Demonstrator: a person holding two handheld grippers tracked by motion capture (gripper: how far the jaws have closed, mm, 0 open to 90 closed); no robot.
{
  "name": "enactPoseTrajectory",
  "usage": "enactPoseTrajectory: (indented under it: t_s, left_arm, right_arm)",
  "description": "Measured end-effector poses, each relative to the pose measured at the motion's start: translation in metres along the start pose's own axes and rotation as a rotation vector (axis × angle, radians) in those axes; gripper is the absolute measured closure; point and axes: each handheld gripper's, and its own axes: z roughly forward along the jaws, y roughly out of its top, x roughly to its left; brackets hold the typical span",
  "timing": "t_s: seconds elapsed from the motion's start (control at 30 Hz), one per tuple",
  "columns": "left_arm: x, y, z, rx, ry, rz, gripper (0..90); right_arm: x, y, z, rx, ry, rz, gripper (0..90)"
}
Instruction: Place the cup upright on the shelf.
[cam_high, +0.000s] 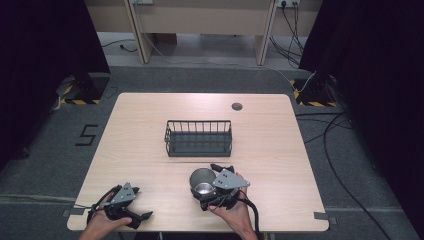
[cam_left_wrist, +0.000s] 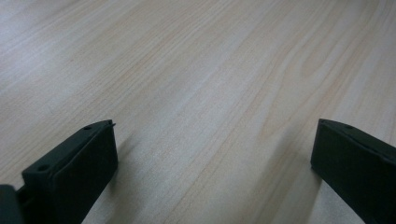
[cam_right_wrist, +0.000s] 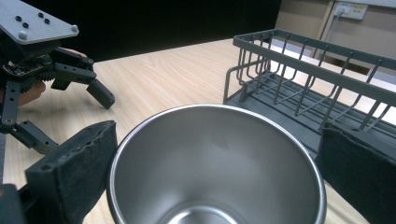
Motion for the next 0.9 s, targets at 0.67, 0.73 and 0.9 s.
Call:
enactPoseTrajectory:
  t_s: [0.67, 0.73, 0.9]
  left_arm:
    - [0.0, 0.0, 0.0, 0.0, 0.0, 0.0, 0.0]
    - [0.0, 0.0, 0.0, 0.001, 0.001, 0.0, 0.0]
    - [0.0, 0.0, 0.0, 0.001, 0.0, 0.0, 0.0]
  right_arm:
    - [-0.014, 0.005, 0.003, 0.042, 0.138, -0.014, 5.5]
    - [-0.015, 0.005, 0.002, 0.043, 0.146, -0.013, 5.8]
    - [-0.015, 0.005, 0.002, 0.038, 0.143, -0.013, 6.1]
